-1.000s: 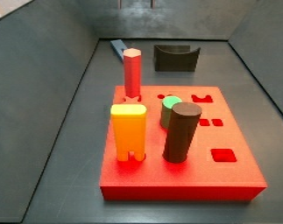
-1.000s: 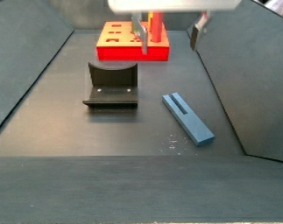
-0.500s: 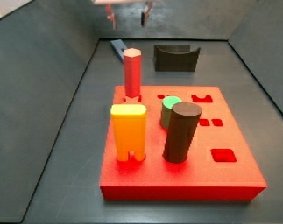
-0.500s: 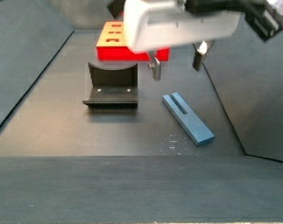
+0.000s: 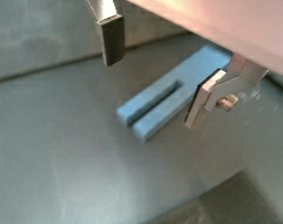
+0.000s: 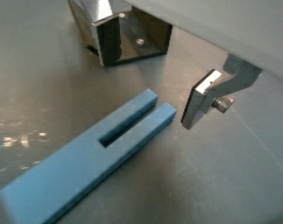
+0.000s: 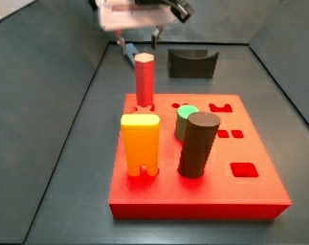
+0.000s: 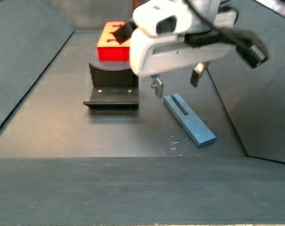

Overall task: Pick up the double-square object. Move up. Rotate the double-square object. Place the double-square object on the fixture. Regrasp the double-square object. Move to above the board. Insert the double-square object.
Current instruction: Pick up the double-square object.

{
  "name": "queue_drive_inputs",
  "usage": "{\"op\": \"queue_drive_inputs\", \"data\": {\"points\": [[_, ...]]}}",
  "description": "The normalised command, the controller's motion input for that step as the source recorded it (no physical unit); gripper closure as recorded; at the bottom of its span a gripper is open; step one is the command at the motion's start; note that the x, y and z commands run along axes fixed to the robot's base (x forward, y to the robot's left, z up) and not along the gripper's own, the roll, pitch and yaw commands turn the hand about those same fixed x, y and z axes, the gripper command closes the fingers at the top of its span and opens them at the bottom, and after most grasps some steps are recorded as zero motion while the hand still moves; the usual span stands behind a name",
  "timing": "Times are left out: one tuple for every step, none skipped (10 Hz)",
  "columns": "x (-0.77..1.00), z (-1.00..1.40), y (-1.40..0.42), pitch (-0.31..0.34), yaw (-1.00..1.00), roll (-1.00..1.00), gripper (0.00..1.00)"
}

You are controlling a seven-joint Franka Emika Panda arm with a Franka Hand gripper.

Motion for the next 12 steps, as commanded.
{"op": "queue_drive_inputs", "data": {"points": [[0.22,-0.57,-0.13,-0.153,0.03,0.03,0.00],[0.08,-0.35,0.00,-0.070,0.00,0.01,0.00],[0.01,-0.02,0.07,0.024,0.00,0.01,0.00],[0.07,0.00,0.05,0.096,0.00,0.09,0.00],[0.06,0.02,0.01,0.140,0.01,0.25,0.00],[0.03,0.00,0.00,0.150,0.01,0.33,0.00],[0.00,-0.10,0.00,0.074,0.02,0.34,0.00],[0.00,-0.19,0.08,0.044,0.00,0.30,0.00],[0.00,-0.15,0.16,0.071,0.00,0.26,0.00],[0.00,-0.25,0.15,0.027,0.00,0.21,0.00],[-0.06,-0.29,0.19,0.000,0.00,0.12,0.00],[0.00,-0.17,0.15,0.003,0.00,0.06,0.00]]}}
